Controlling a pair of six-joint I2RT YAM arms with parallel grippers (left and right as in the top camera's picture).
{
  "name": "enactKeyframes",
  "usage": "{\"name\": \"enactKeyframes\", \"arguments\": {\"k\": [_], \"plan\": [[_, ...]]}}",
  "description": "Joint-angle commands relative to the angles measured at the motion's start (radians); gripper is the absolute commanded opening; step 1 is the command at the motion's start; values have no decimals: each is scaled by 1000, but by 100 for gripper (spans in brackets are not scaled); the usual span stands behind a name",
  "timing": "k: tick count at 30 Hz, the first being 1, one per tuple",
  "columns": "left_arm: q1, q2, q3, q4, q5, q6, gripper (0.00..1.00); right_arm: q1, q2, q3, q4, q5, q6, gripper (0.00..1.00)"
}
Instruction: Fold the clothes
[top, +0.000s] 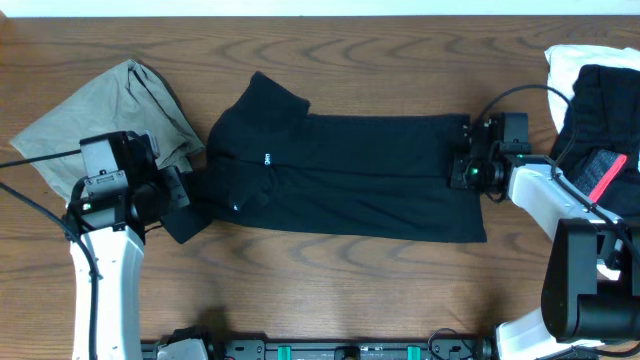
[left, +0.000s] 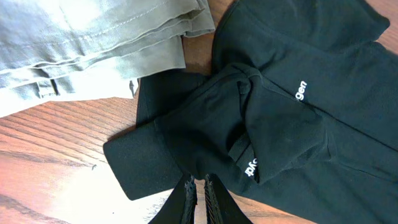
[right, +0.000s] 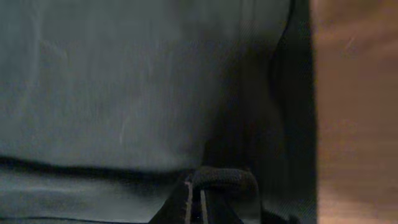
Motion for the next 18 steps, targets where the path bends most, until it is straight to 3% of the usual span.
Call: {"name": "enactKeyframes", "arguments": {"k": [1,6,10,12,18], "plan": [[4,21,16,-10,-8,-5,10,-5,-14,28,21,104,56,3],[4,29,16,-9,-8,-5,10,-5,-14,28,36,193,69,5],[4,29,16,-9,-8,-5,10,-5,-14,28,27,195,69,20],[4,29,16,-9,-8,-5,10,-5,-14,28,11,195,69,38],[4,29,16,-9,-8,-5,10,-4,-53,39,-51,147,64,40]]}}
